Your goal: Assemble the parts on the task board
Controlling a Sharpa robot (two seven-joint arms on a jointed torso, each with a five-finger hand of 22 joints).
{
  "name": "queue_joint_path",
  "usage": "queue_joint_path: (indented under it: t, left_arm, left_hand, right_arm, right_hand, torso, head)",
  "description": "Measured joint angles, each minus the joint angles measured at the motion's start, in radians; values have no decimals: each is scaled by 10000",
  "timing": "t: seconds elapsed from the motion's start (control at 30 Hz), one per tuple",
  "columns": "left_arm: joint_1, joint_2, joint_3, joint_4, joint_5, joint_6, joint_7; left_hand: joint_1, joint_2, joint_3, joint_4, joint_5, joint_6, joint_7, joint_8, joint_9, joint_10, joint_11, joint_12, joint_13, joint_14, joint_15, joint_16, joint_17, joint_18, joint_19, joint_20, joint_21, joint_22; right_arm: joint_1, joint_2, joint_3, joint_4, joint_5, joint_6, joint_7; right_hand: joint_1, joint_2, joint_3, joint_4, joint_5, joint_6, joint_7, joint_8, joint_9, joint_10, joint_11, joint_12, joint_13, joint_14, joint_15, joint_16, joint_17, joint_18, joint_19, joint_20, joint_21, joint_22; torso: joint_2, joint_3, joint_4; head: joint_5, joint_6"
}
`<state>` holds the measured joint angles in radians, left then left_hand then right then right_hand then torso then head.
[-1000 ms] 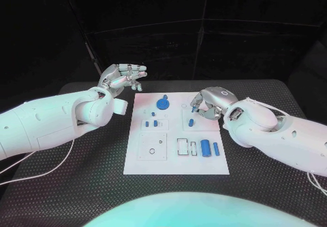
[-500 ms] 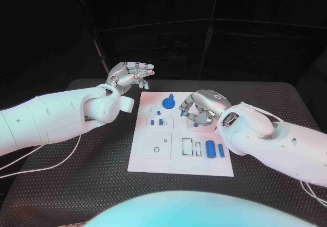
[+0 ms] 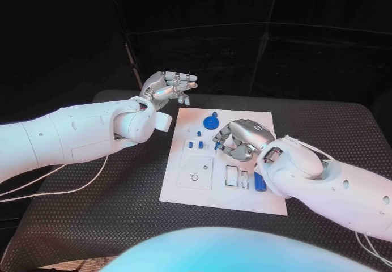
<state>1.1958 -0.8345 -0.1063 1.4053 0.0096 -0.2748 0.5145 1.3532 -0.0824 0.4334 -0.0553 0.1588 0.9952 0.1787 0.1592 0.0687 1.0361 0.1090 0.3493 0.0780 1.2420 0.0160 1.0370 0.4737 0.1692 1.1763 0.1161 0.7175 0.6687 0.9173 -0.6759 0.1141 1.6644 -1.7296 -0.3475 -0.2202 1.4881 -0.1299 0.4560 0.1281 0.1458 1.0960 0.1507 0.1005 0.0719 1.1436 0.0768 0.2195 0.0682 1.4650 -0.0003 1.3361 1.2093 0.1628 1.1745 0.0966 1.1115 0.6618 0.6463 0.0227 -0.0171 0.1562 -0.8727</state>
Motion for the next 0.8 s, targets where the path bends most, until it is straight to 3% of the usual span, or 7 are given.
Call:
queue_joint_path:
  t: [0.07,0.27,0.4,0.8]
  left_arm:
    - [0,4,0,-4,0,0,0]
    - [0,37,0,-8,2,0,0]
    - [0,46,0,-9,2,1,0]
    - [0,86,0,-21,3,7,-2]
  left_hand:
    - [0,0,0,0,0,0,0,0,0,0,0,0,0,0,0,0,0,0,0,0,0,0]
    - [0,0,0,0,0,0,0,0,-4,0,0,0,0,0,0,0,-20,-1,0,0,-36,-8]
    - [0,0,0,0,0,0,0,0,-9,0,0,0,0,0,0,0,-27,-1,0,0,-39,-13]
    - [0,0,-28,-28,0,-36,35,0,-8,-36,36,0,0,-36,37,-41,-73,-1,0,0,-39,-20]
  right_arm:
    - [-58,82,-23,-60,-56,-2,16]
    - [-189,349,-378,-334,-297,-21,79]
    - [-248,528,-498,-522,-423,-36,127]
    - [-489,894,-603,-821,-616,-42,273]
  right_hand:
    - [0,0,0,0,0,0,0,0,0,0,0,0,0,0,0,0,1,-1,0,0,0,0]
    - [0,0,0,0,0,0,0,0,-2,0,0,0,0,0,0,0,38,1,0,0,41,18]
    - [1,0,0,0,0,-1,-1,0,-3,0,0,0,-1,0,0,44,50,1,0,0,41,28]
    - [1,0,0,0,0,-1,-1,0,-5,-1,0,0,-1,0,0,49,82,2,-1,0,39,27]
  torso:
    - [0,1,-5]
    - [0,3,-9]
    - [1,3,-10]
    - [0,1,-12]
  head:
    - [36,0]
    - [96,0]
    - [134,0]
    - [267,-1]
